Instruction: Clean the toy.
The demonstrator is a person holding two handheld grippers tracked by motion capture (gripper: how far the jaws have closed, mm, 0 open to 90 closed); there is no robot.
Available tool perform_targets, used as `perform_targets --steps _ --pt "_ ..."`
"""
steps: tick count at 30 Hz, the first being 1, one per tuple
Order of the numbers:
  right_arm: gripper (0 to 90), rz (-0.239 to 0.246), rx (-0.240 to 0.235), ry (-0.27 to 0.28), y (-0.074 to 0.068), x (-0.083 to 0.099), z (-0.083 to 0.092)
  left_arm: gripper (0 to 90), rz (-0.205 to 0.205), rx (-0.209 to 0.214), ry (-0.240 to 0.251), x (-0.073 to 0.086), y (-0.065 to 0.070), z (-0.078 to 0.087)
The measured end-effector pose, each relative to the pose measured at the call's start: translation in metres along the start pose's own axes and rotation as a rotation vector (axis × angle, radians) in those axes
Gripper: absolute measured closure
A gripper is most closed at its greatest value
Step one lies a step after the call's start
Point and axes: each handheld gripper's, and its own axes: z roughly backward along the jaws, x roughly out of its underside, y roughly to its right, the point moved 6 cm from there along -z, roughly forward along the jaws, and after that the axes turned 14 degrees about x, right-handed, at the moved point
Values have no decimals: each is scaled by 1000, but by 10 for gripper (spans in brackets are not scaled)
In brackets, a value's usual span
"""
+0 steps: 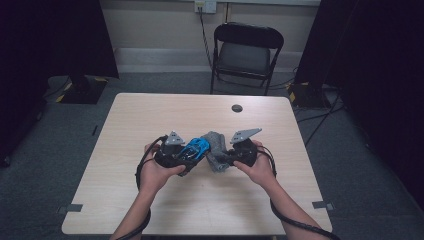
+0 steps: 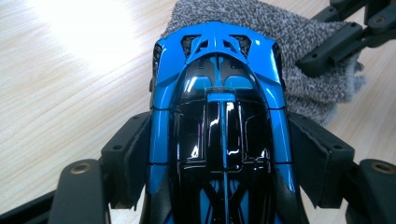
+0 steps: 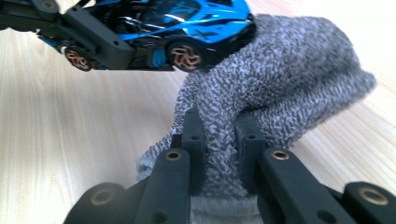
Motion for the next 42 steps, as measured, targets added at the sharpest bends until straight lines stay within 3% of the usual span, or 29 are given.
perform_targets --steps 11,14,22,42 --pt "782 -7 -21 3 -4 1 0 282 -8 -6 6 -10 1 -2" --pt "782 1 -29 6 -6 1 0 282 -29 -8 7 -16 5 -3" --pt "782 37 -61 9 -19 0 -2 282 -37 -2 -3 -27 6 -12" --pt "782 81 -123 1 -44 4 -14 282 11 11 5 -38 0 -29"
